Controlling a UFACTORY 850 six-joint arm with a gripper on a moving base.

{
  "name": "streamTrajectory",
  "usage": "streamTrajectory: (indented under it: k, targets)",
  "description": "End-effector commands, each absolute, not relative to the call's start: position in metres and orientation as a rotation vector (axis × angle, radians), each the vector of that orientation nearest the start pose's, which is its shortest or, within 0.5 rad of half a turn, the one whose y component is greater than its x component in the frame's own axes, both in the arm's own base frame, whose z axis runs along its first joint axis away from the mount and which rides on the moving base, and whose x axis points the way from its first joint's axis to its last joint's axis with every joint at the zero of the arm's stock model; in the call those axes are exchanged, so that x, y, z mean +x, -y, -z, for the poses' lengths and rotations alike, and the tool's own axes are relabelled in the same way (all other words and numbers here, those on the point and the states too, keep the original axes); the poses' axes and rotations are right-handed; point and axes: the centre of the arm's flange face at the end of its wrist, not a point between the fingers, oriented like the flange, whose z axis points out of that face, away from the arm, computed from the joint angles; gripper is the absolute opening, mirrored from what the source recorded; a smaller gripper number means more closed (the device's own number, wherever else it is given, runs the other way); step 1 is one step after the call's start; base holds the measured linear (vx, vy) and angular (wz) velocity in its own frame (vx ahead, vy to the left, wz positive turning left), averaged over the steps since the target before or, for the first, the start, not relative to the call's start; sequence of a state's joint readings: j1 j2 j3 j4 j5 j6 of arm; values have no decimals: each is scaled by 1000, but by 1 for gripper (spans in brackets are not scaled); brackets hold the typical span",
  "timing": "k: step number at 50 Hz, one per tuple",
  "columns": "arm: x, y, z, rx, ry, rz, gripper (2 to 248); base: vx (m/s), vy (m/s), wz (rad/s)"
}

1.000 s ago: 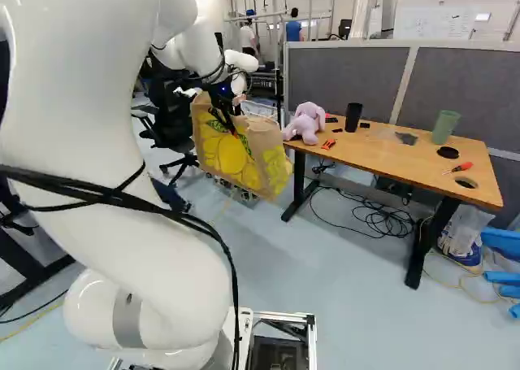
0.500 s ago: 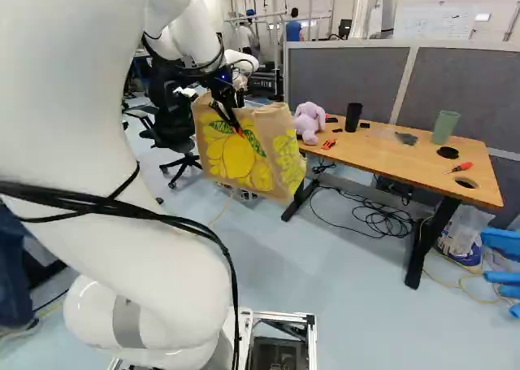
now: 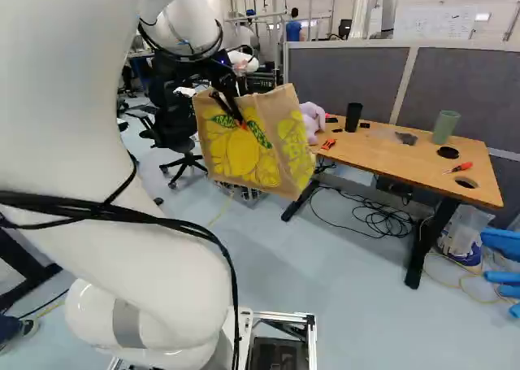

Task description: Pick up the bag on the ground and place it on the table

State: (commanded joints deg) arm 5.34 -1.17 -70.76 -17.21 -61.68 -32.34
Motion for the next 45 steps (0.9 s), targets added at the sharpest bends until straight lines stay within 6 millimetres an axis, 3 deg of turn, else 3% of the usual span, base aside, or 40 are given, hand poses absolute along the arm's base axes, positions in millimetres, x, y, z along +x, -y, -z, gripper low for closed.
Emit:
streamTrajectory:
  k: [19, 45]
  targets:
    - [471, -20, -664, -3181, 1309, 124, 22, 0, 0, 0]
    - [454, -19, -699, -3202, 1299, 250, 22, 0, 0, 0]
